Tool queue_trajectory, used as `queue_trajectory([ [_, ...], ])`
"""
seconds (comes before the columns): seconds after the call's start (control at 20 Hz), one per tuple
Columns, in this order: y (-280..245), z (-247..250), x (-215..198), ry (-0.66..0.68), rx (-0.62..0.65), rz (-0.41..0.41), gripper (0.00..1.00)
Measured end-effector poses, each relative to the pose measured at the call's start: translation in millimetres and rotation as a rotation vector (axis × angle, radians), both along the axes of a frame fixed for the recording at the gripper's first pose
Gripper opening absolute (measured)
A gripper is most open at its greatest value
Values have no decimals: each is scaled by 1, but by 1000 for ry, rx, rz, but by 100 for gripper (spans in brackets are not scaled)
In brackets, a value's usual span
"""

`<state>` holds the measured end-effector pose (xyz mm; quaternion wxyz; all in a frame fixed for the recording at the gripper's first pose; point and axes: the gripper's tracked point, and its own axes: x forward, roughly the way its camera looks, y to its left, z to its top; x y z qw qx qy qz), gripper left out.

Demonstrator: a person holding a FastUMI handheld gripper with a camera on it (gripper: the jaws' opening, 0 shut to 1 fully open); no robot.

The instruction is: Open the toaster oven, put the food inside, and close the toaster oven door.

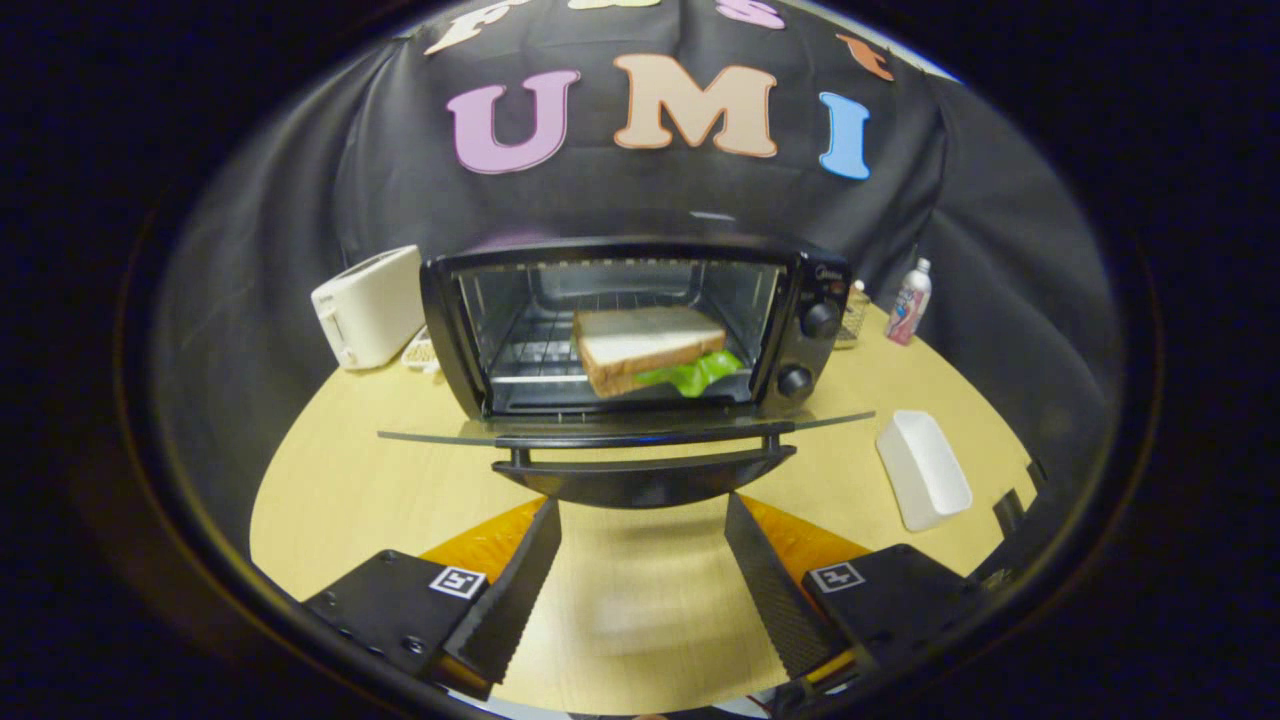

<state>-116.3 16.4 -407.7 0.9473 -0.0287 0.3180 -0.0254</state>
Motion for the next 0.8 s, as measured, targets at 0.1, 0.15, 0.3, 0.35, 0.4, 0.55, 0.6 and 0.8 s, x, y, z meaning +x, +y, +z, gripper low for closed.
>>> queue_trajectory([
  [0.1, 4, 11, 17, -29, 12, -5, 100],
  [0.15, 7, 16, 27, -47, 21, -4, 100],
  [0.3, 15, 26, 50, -82, 43, 6, 100],
  [0.35, 16, 29, 58, -93, 49, 11, 100],
  [0.4, 19, 32, 66, -103, 55, 17, 100],
  [0.55, 28, 38, 87, -123, 75, 28, 100],
  [0.6, 31, 40, 93, -129, 81, 31, 100],
  [0.8, 38, 43, 114, -138, 92, 40, 100],
])
